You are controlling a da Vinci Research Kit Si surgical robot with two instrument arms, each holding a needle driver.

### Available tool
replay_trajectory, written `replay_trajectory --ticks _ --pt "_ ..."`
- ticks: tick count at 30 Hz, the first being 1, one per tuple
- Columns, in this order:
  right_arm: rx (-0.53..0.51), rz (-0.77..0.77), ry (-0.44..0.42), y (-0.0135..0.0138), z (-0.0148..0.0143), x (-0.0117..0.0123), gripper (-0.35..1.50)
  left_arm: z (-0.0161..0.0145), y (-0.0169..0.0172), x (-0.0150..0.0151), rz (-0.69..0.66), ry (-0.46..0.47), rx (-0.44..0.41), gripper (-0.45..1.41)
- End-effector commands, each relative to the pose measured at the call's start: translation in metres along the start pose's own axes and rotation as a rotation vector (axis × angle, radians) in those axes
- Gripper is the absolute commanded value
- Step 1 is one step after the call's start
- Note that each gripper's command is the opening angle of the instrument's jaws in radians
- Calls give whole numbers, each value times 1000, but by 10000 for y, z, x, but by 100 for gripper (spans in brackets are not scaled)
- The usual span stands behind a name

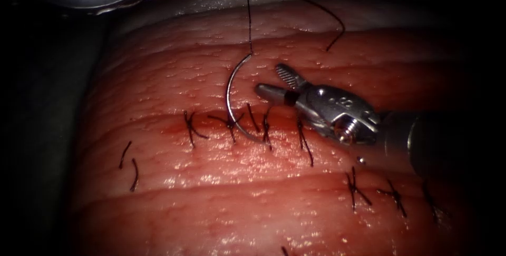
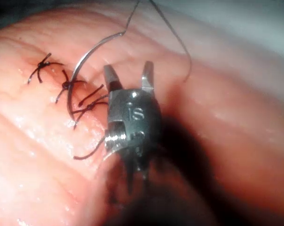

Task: Wound Closure
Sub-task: Cut the suture with the right tool, then place the cut suture down with the left hand.

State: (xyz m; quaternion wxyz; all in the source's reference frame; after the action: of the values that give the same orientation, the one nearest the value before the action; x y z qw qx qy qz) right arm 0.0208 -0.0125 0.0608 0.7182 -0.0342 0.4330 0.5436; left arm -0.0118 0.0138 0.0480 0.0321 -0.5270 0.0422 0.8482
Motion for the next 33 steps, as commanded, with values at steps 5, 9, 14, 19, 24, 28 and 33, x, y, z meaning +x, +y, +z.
replay_trajectory --ticks 5,9,14,19,24,28,33 --pt "-2 -17 -10 27 -29 2 94 46 -16 -43 8 -65 38 -45" --pt "-6 -24 -19 45 -57 4 99 80 -38 -88 -2 -102 63 -45" --pt "-46 -31 -19 61 -79 2 96 123 -75 -143 -18 -125 93 -45" --pt "-77 -36 -16 64 -82 -4 94 164 -110 -188 -29 -137 117 -45" --pt "-86 -38 -10 61 -77 -10 93 195 -148 -227 -39 -121 133 -45" --pt "-89 -45 -4 59 -74 -14 88 215 -175 -254 -43 -118 147 -45" --pt "-88 -46 -6 59 -74 -15 78 241 -204 -275 -48 -95 150 -45"
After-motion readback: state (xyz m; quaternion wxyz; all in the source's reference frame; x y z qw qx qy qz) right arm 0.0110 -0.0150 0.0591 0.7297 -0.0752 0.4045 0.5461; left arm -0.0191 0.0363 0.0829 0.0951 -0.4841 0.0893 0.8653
